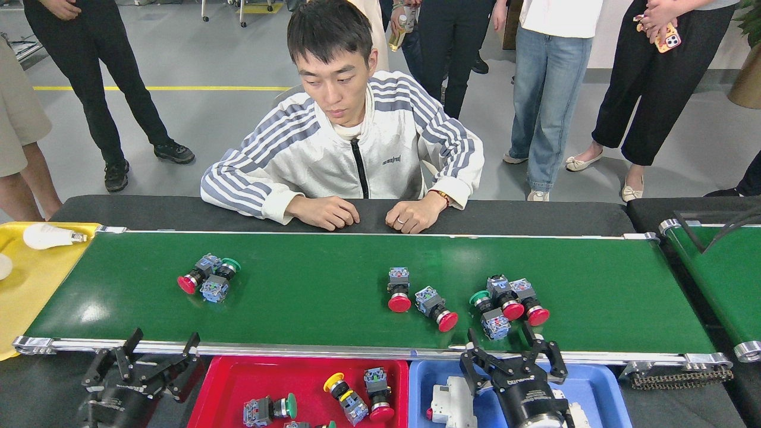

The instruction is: Pick switch part from conveyor to tray

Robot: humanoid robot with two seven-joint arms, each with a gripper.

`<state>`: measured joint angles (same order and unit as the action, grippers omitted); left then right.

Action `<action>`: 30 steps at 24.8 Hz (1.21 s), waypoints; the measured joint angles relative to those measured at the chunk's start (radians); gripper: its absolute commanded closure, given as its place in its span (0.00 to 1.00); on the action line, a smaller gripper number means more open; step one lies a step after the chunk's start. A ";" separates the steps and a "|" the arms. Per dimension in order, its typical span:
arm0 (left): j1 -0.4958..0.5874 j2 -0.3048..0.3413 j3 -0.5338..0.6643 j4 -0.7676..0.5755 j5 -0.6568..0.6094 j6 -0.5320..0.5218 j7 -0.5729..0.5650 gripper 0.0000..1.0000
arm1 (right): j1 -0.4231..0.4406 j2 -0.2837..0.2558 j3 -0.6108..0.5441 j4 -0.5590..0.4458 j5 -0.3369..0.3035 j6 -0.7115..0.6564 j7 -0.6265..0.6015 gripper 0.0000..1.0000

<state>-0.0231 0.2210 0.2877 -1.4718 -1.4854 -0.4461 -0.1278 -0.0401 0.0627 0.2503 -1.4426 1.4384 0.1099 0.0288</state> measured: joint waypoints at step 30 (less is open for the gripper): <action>-0.511 0.107 -0.116 0.827 -0.004 0.143 0.111 0.76 | -0.002 0.021 0.454 -0.067 -0.001 -0.300 0.043 0.00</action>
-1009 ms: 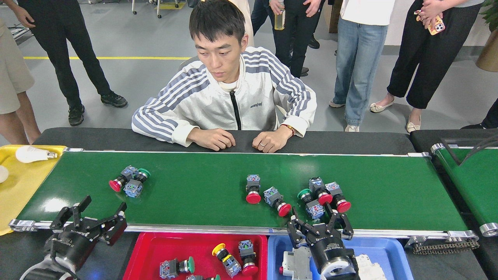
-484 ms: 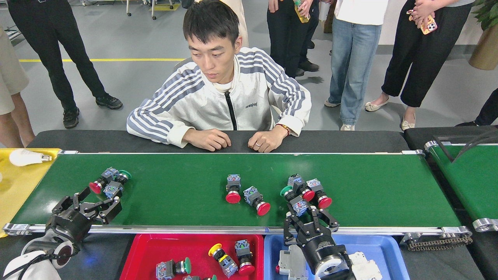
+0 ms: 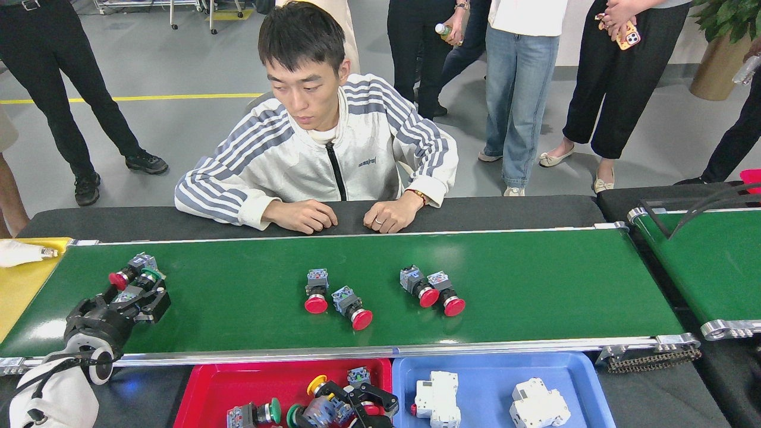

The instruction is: Pick switch part from conveyor to tray

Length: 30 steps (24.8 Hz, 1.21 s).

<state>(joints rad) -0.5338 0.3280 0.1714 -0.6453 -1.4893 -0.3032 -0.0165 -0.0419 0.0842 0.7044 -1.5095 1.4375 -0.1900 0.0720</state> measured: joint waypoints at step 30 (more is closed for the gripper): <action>0.771 -0.230 0.066 -1.045 0.101 -0.057 -0.087 0.00 | 0.244 -0.047 -0.761 -0.119 -0.008 0.034 -0.132 0.00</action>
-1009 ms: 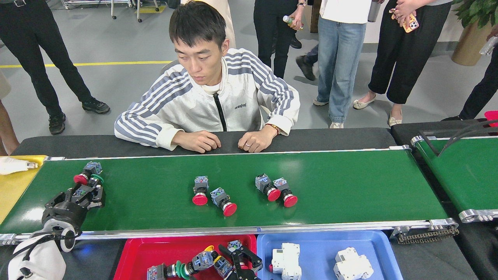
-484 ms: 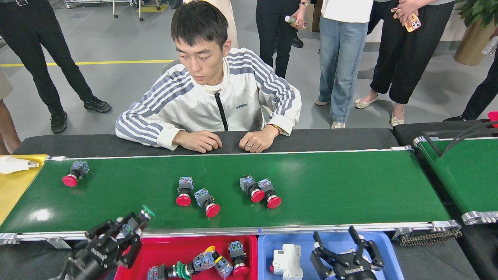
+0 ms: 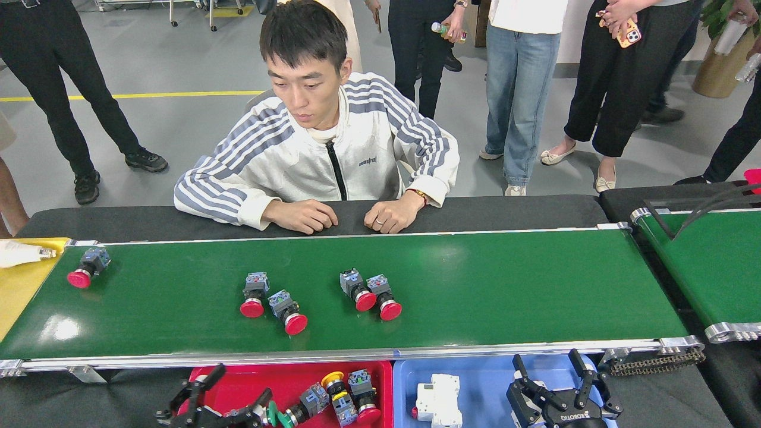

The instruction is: Pick switch part from conveyor to tray

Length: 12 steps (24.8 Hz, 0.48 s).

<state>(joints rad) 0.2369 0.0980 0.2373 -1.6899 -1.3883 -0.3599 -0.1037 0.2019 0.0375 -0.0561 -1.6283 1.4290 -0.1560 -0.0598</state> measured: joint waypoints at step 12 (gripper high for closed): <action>-0.012 -0.019 -0.008 -0.027 -0.131 0.120 0.003 0.00 | -0.005 -0.004 -0.002 -0.004 -0.004 -0.005 -0.003 0.00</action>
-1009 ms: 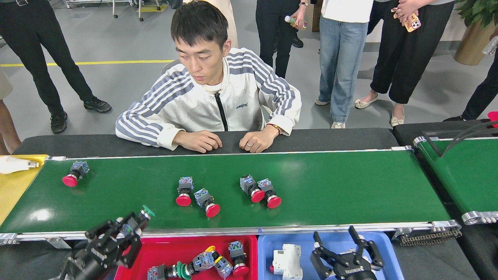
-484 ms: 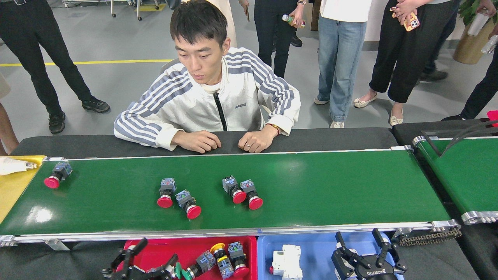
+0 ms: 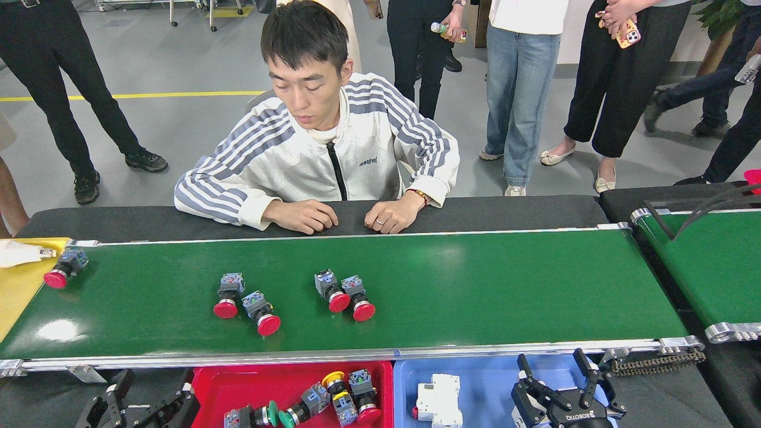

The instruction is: Pick switch part from conveyor to tray

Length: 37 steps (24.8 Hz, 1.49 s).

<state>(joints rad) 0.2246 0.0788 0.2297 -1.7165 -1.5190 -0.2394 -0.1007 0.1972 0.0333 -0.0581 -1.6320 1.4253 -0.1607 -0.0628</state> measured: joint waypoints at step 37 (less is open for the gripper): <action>-0.254 0.109 0.094 0.402 0.135 -0.138 0.020 0.94 | -0.008 -0.052 0.000 -0.001 -0.055 -0.033 0.005 0.00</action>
<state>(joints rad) -0.0291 0.1878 0.3240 -1.3140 -1.3838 -0.3776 -0.0806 0.1896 -0.0190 -0.0578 -1.6334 1.3700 -0.1938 -0.0577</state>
